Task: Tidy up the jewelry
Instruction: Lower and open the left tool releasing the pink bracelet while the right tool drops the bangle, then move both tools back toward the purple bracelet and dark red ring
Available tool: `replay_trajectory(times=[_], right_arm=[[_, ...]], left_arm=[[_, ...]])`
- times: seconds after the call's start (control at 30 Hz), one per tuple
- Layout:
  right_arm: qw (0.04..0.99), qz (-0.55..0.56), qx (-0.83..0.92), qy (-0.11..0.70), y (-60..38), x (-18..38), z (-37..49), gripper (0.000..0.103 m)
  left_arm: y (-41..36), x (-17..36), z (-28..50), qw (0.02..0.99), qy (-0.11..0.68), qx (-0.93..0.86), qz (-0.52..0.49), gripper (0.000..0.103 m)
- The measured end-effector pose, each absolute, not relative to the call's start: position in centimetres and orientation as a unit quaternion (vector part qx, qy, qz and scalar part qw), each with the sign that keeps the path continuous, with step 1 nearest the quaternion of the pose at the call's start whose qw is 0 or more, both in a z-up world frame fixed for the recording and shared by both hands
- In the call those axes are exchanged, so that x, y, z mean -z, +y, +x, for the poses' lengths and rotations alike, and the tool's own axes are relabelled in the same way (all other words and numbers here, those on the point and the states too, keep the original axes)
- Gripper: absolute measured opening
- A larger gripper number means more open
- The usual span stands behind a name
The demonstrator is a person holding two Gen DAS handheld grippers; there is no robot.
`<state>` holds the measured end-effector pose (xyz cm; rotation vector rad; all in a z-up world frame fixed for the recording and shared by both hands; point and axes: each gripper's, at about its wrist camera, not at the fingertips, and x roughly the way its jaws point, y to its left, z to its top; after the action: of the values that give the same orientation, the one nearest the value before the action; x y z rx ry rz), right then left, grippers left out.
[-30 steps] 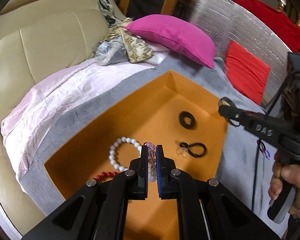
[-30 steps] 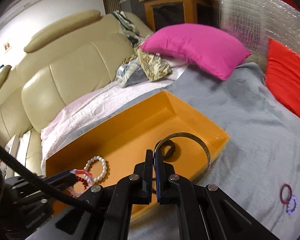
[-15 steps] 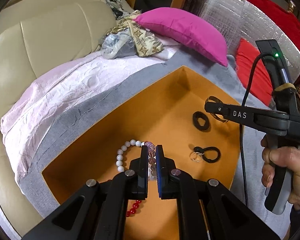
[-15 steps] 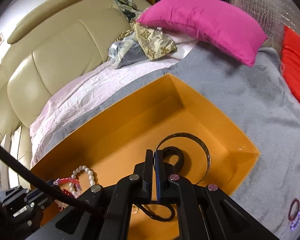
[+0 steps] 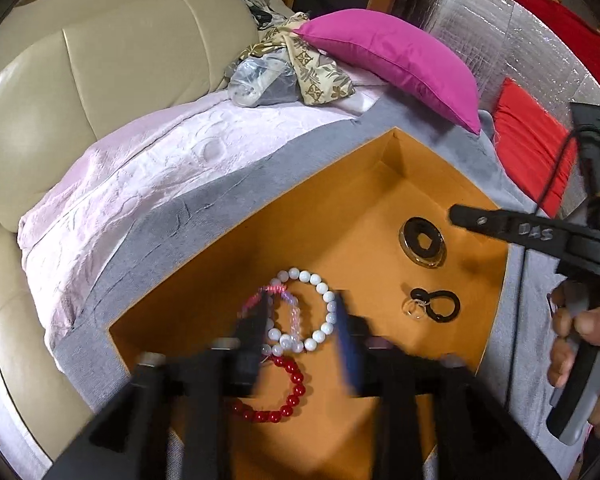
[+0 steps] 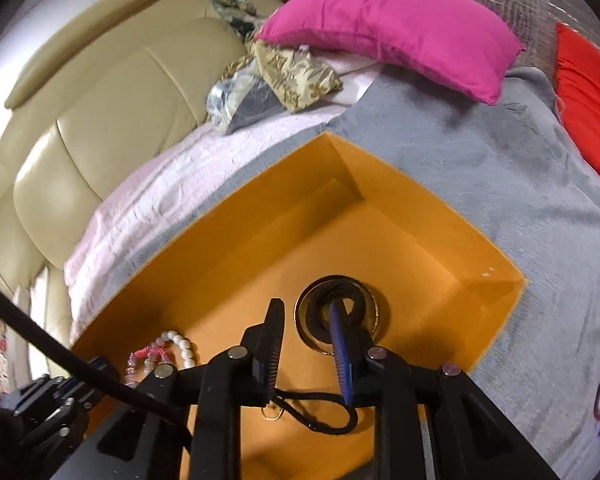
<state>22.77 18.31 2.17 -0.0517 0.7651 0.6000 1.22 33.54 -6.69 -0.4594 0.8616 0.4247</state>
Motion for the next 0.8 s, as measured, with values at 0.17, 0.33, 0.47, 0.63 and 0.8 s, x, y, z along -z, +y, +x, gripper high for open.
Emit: replay_trajectory(times=[0.17,0.33,0.47,0.63,0.8], right_arm=[[0.894,0.000,-0.286,0.345,15.7,-3.4,21.3,0.027],[0.903,0.036,-0.279,0.324,11.4,-3.6,19.0,0.041],[0.913,0.065,-0.264,0.304,6.6,-2.5,16.1,0.070],[0.919,0.112,-0.230,0.300,-0.2,0.3,13.0,0.070],[0.925,0.159,-0.166,0.302,-9.0,3.4,10.7,0.070]], left_arm=[[33.1,6.0,0.6,0.864,0.405,-0.214,-0.208,0.057],[32.9,5.4,-0.2,0.864,0.401,-0.223,-0.208,0.066],[32.2,4.5,-1.0,0.867,0.387,-0.236,-0.206,0.069],[29.5,3.1,-0.8,0.877,0.374,-0.233,-0.191,0.072],[24.3,2.3,0.7,0.895,0.372,-0.192,-0.156,0.073]])
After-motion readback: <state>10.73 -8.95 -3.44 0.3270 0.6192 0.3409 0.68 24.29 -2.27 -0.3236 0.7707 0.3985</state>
